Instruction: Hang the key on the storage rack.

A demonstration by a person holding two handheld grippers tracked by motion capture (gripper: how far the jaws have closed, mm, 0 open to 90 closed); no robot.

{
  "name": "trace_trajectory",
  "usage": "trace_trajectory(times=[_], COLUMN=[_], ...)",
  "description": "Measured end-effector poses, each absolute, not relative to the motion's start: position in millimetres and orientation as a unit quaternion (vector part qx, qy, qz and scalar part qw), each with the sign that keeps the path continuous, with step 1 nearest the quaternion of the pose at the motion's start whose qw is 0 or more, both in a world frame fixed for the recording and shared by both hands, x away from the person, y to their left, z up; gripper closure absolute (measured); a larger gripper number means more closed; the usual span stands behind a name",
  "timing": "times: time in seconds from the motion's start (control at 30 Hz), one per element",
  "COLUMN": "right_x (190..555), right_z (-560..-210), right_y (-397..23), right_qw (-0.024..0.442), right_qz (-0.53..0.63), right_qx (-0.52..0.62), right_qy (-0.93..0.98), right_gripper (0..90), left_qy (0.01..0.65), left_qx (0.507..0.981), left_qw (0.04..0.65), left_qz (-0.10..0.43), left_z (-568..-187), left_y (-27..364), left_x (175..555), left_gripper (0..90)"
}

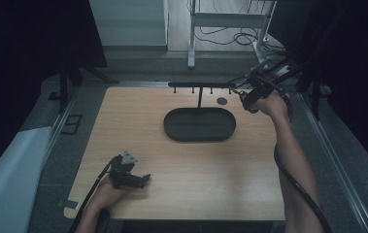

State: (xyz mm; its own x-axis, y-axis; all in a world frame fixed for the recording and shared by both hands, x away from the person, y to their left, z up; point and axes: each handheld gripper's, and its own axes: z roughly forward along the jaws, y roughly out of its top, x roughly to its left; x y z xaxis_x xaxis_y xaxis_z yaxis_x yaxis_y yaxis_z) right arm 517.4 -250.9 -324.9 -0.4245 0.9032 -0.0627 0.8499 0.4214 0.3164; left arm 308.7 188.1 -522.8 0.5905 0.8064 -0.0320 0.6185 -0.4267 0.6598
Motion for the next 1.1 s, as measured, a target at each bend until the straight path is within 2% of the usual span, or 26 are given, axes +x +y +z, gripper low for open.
trace_trajectory(times=[0.57,1.1], right_x=[527.5,530.6], right_z=[-368.2,-391.7], right_y=[-226.2,-208.2], right_qw=[0.114,0.116], right_qz=[0.103,0.119], right_qx=[0.513,0.510], right_qy=[0.844,0.844], right_gripper=[49.8,49.3], left_qy=[0.429,0.429], left_qx=[0.831,0.832], left_qw=[0.322,0.321], left_qz=[0.147,0.146], left_z=[-523.1,-522.9], left_y=[187.7,187.9], left_x=[308.7,308.7], left_gripper=[0.0,0.0])
